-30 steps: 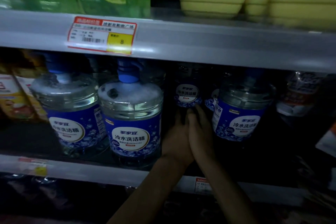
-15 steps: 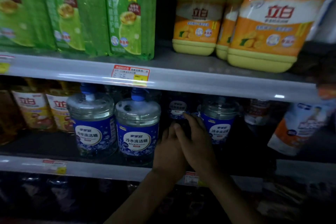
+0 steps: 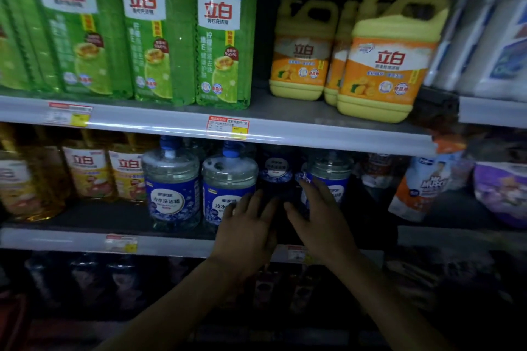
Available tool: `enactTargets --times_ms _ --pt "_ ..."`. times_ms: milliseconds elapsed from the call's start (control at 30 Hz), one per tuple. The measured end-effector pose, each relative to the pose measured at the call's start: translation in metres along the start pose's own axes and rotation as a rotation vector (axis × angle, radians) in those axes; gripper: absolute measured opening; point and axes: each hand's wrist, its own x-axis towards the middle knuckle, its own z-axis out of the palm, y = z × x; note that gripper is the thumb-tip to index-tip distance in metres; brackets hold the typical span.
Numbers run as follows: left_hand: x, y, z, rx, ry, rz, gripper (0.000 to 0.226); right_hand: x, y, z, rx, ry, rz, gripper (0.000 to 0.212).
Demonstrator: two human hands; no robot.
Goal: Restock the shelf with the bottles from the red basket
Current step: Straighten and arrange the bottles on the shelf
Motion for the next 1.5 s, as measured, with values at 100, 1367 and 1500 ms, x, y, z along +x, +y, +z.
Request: enactTargets --times_ms 100,1367,1500 --pt "-0.009 -0.016 -0.006 0.047 -0.028 0.013 0.064 -0.005 -0.008 0.003 -0.07 -0.036 0.003 0.07" --pt "0.012 -0.087 0.021 -1.098 0.277 -0.583 0.064 0.035 -0.049 0.128 0.556 -0.028 0.33 0.083" --pt "0.006 -0.076 0.016 -1.12 0.296 -0.556 0.067 0.031 -0.048 0.126 0.575 0.025 0.319 0.082"
